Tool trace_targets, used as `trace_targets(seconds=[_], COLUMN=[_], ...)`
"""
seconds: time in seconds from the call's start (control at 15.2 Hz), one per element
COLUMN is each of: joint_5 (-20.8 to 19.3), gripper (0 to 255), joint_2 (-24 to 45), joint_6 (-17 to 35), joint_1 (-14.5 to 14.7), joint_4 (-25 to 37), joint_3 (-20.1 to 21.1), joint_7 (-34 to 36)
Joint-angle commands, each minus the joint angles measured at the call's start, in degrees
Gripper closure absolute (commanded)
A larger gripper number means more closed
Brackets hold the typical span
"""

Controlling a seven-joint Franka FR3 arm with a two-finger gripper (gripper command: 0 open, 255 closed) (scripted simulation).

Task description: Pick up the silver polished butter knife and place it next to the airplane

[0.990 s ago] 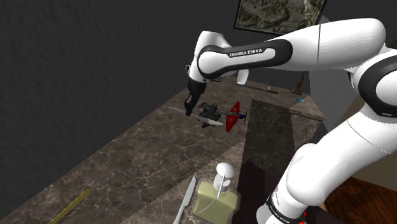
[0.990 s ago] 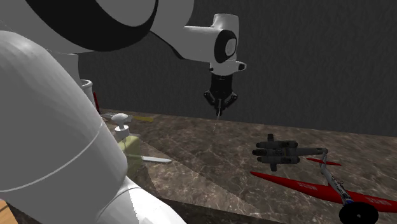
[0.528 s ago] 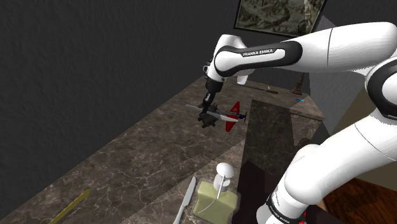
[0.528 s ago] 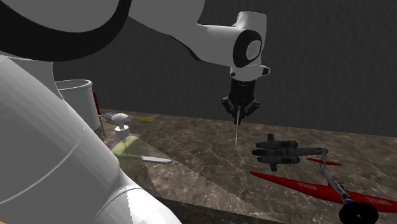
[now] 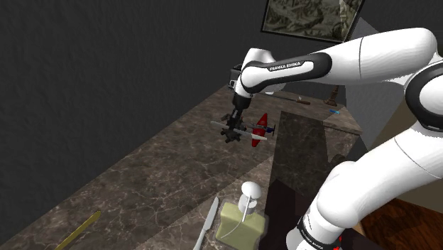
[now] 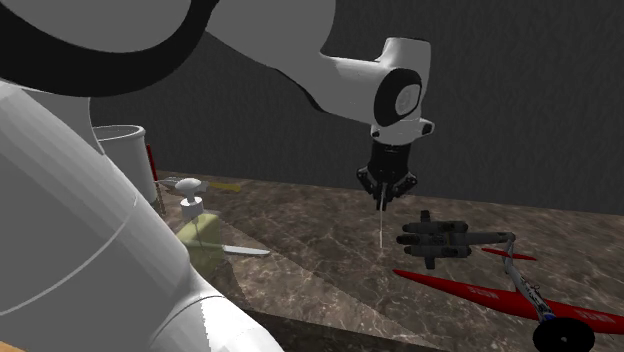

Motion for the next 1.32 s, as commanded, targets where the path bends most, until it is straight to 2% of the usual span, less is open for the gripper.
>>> trace_targets(seconds=[0.0, 1.25], joint_5=[0.1, 2.0], gripper=[255, 255], joint_2=[0.5, 7.9], joint_6=[1.7, 17.5], joint_1=[0.1, 0.7], joint_4=[-1.2, -9.7], joint_3=[0.1, -0.3], joint_7=[0.0, -2.4])
